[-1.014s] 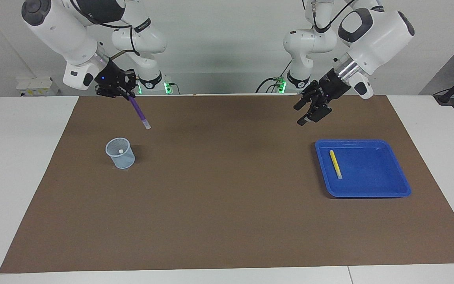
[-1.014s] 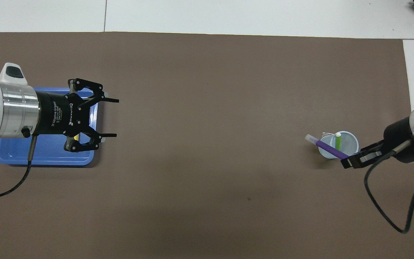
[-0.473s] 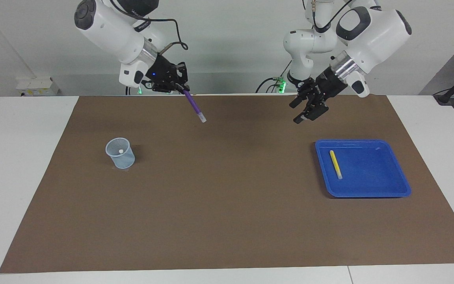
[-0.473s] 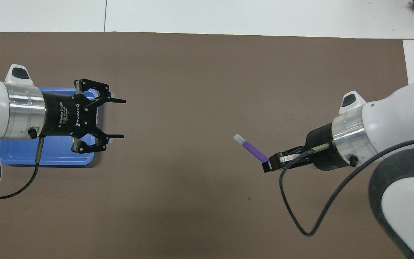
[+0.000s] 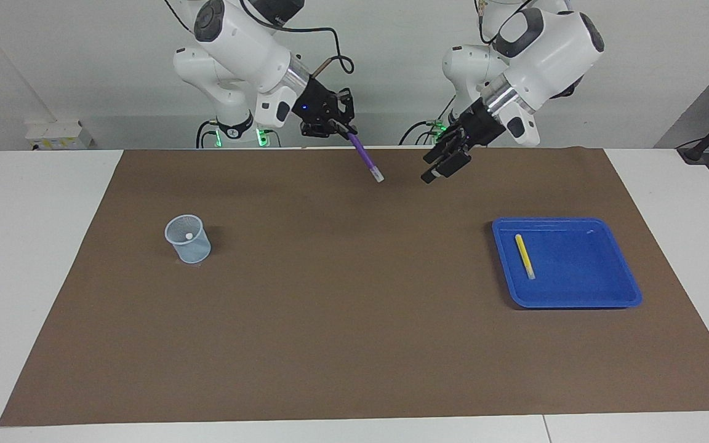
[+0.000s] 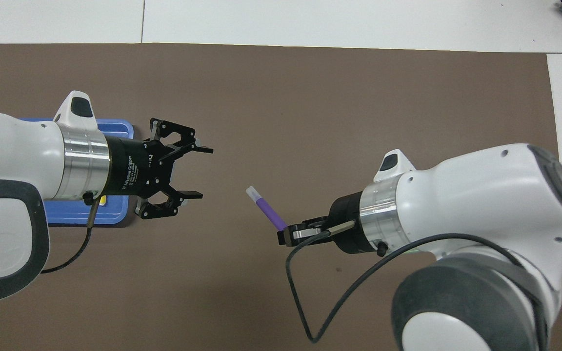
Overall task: Right arm passes pens to left for tray arrangement
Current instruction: 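Carry the purple pen to center while the left gripper reaches toward it, then close the left gripper on the purple pen and open the right gripper, then lay the purple pen in the tray while the right gripper returns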
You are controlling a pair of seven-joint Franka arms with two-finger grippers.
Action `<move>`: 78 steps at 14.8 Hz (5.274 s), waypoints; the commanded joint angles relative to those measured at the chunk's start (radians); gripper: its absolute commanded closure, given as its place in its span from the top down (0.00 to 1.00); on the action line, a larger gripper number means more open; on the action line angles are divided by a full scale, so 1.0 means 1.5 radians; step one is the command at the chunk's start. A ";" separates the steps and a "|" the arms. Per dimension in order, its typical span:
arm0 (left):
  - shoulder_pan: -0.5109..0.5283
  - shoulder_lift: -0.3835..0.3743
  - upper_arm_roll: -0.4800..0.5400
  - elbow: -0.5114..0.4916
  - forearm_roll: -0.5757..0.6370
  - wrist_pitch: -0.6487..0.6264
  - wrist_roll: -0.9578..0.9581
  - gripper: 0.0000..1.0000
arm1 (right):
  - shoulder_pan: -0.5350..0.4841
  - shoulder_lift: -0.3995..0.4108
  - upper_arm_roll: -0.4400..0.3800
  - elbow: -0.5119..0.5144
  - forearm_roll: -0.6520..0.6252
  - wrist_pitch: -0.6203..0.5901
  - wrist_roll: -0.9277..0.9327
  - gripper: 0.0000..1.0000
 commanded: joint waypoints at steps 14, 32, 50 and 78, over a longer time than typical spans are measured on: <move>-0.095 -0.089 0.008 -0.165 -0.018 0.102 0.076 0.90 | 0.065 0.051 -0.001 -0.007 0.021 0.144 -0.055 0.00; -0.132 -0.082 0.008 -0.177 -0.020 0.168 0.071 0.38 | 0.064 0.051 -0.002 -0.007 0.021 0.145 -0.059 0.00; -0.130 -0.080 0.009 -0.169 -0.020 0.155 0.071 0.00 | 0.024 0.049 -0.007 -0.011 -0.062 0.127 -0.057 1.00; 0.264 0.081 0.017 -0.147 0.425 0.099 0.976 0.00 | -0.301 0.118 -0.005 -0.125 -0.556 0.154 -0.263 0.62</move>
